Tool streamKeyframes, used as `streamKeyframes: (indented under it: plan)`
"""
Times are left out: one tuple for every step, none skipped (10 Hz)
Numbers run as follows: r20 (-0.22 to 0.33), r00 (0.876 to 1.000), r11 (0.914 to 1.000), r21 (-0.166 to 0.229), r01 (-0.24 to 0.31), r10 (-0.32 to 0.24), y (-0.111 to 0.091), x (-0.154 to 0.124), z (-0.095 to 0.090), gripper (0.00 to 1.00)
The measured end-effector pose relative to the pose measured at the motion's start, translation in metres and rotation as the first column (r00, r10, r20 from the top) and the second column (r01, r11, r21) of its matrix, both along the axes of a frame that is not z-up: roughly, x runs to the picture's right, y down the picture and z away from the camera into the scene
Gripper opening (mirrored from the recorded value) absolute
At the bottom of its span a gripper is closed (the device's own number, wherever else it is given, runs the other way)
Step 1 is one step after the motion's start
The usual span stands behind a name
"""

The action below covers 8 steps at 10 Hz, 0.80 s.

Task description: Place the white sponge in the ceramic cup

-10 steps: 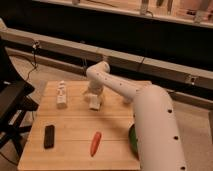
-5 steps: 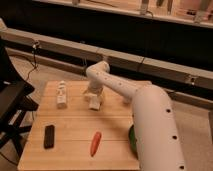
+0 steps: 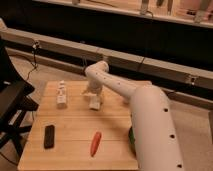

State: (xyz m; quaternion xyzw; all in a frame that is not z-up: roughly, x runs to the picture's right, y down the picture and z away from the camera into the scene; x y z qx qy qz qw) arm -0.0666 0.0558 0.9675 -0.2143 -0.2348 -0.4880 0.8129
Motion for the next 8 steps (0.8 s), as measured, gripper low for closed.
streamKeyframes:
  plan:
    - [-0.001, 1.000, 1.0000, 0.000, 0.000, 0.000, 0.0003, 0.0003, 0.0005, 0.67]
    - [-0.004, 1.000, 1.0000, -0.006, 0.001, -0.001, 0.0033, 0.0008, 0.0014, 0.59]
    - [-0.008, 1.000, 1.0000, -0.006, -0.003, 0.003, 0.0063, 0.0008, 0.0038, 0.49]
    - [-0.012, 1.000, 0.9999, -0.002, -0.010, 0.010, 0.0071, 0.0027, 0.0040, 0.37]
    - [-0.014, 1.000, 0.9999, 0.002, -0.011, 0.011, 0.0055, 0.0034, 0.0021, 0.28]
    - [-0.014, 1.000, 0.9999, 0.002, -0.012, 0.012, 0.0053, 0.0032, 0.0023, 0.19]
    - [-0.015, 1.000, 0.9999, 0.004, -0.012, 0.012, 0.0054, 0.0030, 0.0017, 0.08]
    - [-0.013, 1.000, 0.9997, 0.020, -0.015, 0.015, 0.0052, 0.0003, -0.0032, 0.02]
